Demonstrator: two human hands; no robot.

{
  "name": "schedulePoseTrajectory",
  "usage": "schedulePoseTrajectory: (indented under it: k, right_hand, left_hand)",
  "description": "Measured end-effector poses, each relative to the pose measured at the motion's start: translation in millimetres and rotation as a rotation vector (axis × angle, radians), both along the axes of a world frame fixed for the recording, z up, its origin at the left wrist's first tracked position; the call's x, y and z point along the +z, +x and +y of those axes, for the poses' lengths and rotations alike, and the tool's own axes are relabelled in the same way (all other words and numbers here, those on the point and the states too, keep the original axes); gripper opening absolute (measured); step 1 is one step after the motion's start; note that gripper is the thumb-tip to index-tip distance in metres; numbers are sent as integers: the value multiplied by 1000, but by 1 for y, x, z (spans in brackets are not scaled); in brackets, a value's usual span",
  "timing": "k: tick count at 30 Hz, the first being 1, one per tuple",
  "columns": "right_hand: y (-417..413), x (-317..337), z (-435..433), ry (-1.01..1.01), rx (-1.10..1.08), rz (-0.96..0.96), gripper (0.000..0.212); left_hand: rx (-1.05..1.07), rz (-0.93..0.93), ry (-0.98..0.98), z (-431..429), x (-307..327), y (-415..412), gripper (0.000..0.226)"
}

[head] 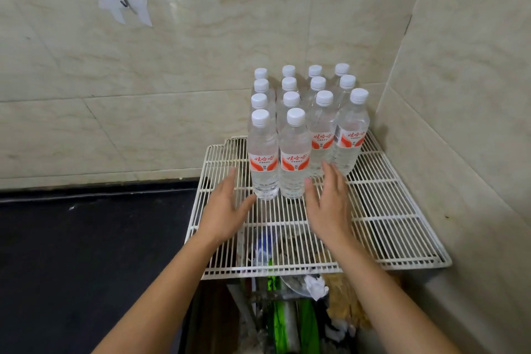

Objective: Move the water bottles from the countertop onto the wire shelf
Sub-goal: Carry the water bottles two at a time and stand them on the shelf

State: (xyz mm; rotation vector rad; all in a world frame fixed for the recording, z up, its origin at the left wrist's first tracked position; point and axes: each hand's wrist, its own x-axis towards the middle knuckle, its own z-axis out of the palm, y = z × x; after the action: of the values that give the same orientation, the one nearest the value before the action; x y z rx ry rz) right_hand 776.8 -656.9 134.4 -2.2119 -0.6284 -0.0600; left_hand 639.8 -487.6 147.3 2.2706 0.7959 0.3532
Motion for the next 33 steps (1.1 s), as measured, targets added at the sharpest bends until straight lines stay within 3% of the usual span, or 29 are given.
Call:
schedulePoseTrajectory:
  k: [5, 8, 13, 23, 33]
  right_hand:
    - [-31, 12, 17, 204, 261, -394, 57]
    - [-56, 5, 37, 142, 445, -424, 59]
    - [-118, -8, 86, 55, 671, -380, 59]
    - [-286, -11, 184, -55, 1055, -471, 63]
    - [-509, -27, 311, -88, 1188, -479, 64]
  left_hand:
    - [236, 21, 349, -8, 1, -68, 69]
    - [365, 151, 441, -7, -11, -125, 67]
    - [633, 285, 423, -6, -18, -209, 71]
    - [1020, 335, 345, 16, -28, -388, 71]
    - [1150, 307, 299, 110, -11, -633, 65]
